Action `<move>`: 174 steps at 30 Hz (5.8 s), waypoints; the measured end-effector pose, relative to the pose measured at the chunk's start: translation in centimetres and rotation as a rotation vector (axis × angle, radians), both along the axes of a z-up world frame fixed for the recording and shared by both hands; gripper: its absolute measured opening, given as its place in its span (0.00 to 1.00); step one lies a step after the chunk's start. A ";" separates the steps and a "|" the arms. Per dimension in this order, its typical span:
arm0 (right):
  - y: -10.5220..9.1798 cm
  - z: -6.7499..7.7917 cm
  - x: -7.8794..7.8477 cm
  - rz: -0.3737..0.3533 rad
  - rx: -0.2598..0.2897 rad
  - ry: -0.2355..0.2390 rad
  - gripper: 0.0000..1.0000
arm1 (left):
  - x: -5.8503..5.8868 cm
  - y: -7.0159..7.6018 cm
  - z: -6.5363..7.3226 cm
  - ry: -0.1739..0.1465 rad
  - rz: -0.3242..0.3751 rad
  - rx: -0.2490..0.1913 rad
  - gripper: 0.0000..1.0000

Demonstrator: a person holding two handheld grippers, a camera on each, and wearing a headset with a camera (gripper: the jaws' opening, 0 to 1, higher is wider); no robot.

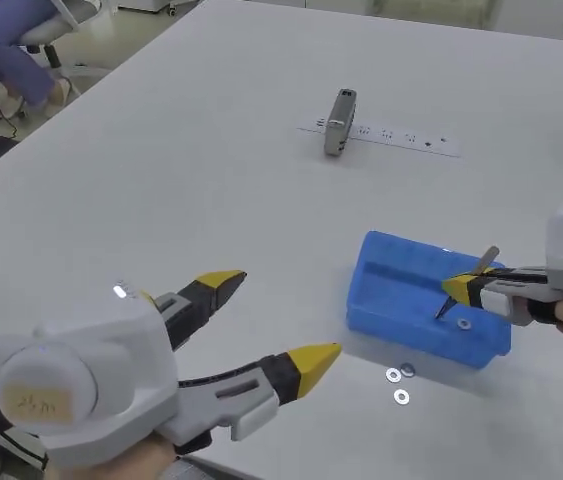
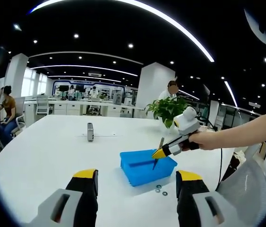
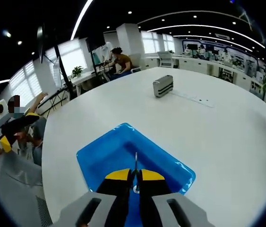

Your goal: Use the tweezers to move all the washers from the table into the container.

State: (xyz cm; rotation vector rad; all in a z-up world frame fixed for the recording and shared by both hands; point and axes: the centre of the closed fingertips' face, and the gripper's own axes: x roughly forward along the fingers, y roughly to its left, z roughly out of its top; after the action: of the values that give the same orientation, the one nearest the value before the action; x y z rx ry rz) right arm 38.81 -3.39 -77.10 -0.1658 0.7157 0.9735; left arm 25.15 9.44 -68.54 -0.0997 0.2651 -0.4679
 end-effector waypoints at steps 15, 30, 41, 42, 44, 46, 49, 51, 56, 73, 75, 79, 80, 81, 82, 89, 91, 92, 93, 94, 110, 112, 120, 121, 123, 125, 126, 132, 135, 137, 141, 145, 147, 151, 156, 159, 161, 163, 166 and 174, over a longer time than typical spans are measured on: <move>0.7 4.2 -2.7 0.032 0.119 -0.087 0.03 | 0.0 -0.2 0.0 0.003 -0.003 0.005 0.67; 2.8 0.9 -9.3 0.175 0.120 0.032 0.03 | 0.0 -0.3 -0.1 0.004 -0.010 0.010 0.67; 2.5 -0.7 -10.9 0.196 0.069 0.060 0.03 | 0.0 -0.3 -0.1 0.003 -0.010 0.010 0.67; 2.6 -0.6 -10.9 0.193 0.075 0.059 0.03 | 0.0 -0.3 -0.1 0.003 -0.011 0.010 0.67; 2.5 -0.6 -10.8 0.192 0.074 0.057 0.03 | 0.0 -0.3 -0.1 0.004 -0.010 0.009 0.67; 2.5 -0.6 -10.8 0.191 0.074 0.054 0.03 | 0.0 -0.2 -0.1 0.003 -0.010 0.009 0.67; 2.6 -0.5 -10.8 0.195 0.069 0.046 0.03 | 0.0 -0.2 -0.1 0.004 -0.010 0.009 0.67; 2.6 -0.5 -10.9 0.203 0.060 0.029 0.03 | 0.0 -0.2 -0.1 0.002 -0.010 0.010 0.67; 2.4 -0.6 -10.7 0.206 0.053 0.009 0.04 | -0.1 -0.1 -0.1 0.003 -0.010 0.009 0.67; 2.5 -0.5 -11.2 0.257 0.016 -0.090 0.04 | -0.1 -0.2 0.0 0.001 -0.008 0.009 0.66; 2.5 -0.6 -11.2 0.255 0.019 -0.082 0.04 | -0.1 -0.2 0.0 0.000 -0.008 0.008 0.66; 2.6 -0.9 -11.4 0.264 0.015 -0.082 0.04 | -0.1 -0.2 0.0 0.001 -0.010 0.009 0.66; 2.6 -1.0 -11.5 0.268 0.012 -0.079 0.04 | -0.1 -0.2 -0.1 0.001 -0.010 0.012 0.66; 2.7 -1.0 -11.6 0.276 0.007 -0.087 0.04 | -0.1 -0.2 -0.1 0.002 -0.010 0.012 0.66; 2.8 -1.0 -11.9 0.302 -0.008 -0.107 0.04 | -0.1 -0.3 -0.1 0.002 -0.010 0.011 0.66; 2.7 -1.2 -12.3 0.360 -0.080 -0.177 0.02 | -0.1 -0.3 -0.1 0.002 -0.016 0.014 0.66; 2.7 -1.1 -12.0 0.339 -0.069 -0.167 0.02 | -0.1 -0.4 -0.1 0.003 -0.017 0.015 0.66; 2.7 -1.1 -11.8 0.322 -0.059 -0.151 0.02 | -0.1 -0.4 -0.1 0.003 -0.017 0.015 0.66; 2.7 -1.1 -11.6 0.311 -0.054 -0.139 0.02 | -0.1 -0.4 -0.1 0.003 -0.017 0.014 0.66; 2.7 -0.8 -11.3 0.299 -0.045 -0.146 0.02 | -0.1 -0.3 -0.1 0.003 -0.016 0.012 0.66; 2.7 6.4 -4.2 0.107 0.201 -0.120 0.03 | -0.1 -0.2 -0.2 0.003 -0.017 0.019 0.66; 2.5 6.5 -3.2 0.082 0.208 -0.115 0.03 | -0.1 -0.2 -0.2 0.002 -0.015 0.020 0.66; 1.0 4.6 0.4 -0.075 0.235 -0.020 0.03 | -0.1 0.0 -0.2 0.001 -0.007 0.016 0.65; 0.8 4.1 0.7 -0.092 0.231 -0.006 0.03 | -0.1 0.0 -0.2 0.001 -0.006 0.016 0.65; 0.7 3.3 1.0 -0.103 0.214 0.007 0.03 | -0.1 0.0 -0.2 0.001 -0.006 0.017 0.65; 0.7 2.5 1.0 -0.097 0.184 0.016 0.03 | -0.1 0.0 -0.2 0.003 -0.004 0.017 0.65; 0.7 2.2 1.0 -0.098 0.173 0.023 0.03 | -0.1 -0.1 -0.2 0.004 -0.003 0.017 0.65; 1.2 0.3 0.5 -0.085 0.124 0.053 0.03 | -0.1 -0.2 -0.1 0.007 -0.003 0.018 0.65; 1.7 0.3 0.3 -0.071 0.130 0.059 0.03 | -0.1 -0.1 -0.2 0.008 -0.002 0.017 0.65; 1.9 0.0 0.1 -0.051 0.098 0.050 0.03 | -0.1 -0.1 -0.2 0.009 -0.001 0.019 0.65; 2.1 -0.1 0.0 -0.037 0.079 0.036 0.03 | 0.0 0.0 -0.3 0.010 -0.001 0.021 0.65; 2.0 0.4 -0.3 -0.029 0.078 0.009 0.04 | 0.0 0.0 -0.2 0.009 0.000 0.020 0.65; 2.0 1.2 -0.6 -0.028 0.105 -0.002 0.04 | 0.0 0.0 -0.2 0.009 0.000 0.019 0.65; 2.2 3.4 -1.9 -0.007 0.167 -0.030 0.03 | 0.0 0.1 -0.3 0.010 -0.001 0.020 0.65; 2.8 5.7 -4.6 0.078 0.211 -0.049 0.03 | -0.1 0.0 -0.4 0.011 -0.010 0.022 0.65; 3.4 5.6 -6.8 0.149 0.216 -0.011 0.03 | -0.1 -0.1 -0.4 0.012 -0.014 0.024 0.65; 3.4 4.6 -7.9 0.185 0.178 0.006 0.03 | -0.1 -0.1 -0.4 0.012 -0.015 0.024 0.65; 3.3 3.3 -8.5 0.210 0.133 0.014 0.03 | -0.1 -0.2 -0.4 0.011 -0.016 0.025 0.65; 3.5 1.4 -9.2 0.215 0.107 0.046 0.03 | -0.1 -0.2 -0.4 0.011 -0.015 0.023 0.65; 3.5 -0.6 -9.5 0.225 0.055 0.068 0.04 | -0.1 0.0 -0.3 0.009 -0.011 0.018 0.64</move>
State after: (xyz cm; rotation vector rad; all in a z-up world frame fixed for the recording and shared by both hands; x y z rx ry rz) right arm 29.28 0.12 -77.70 -0.1673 0.7428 1.2171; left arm 25.08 9.41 -68.86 -0.0827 0.2788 -0.4755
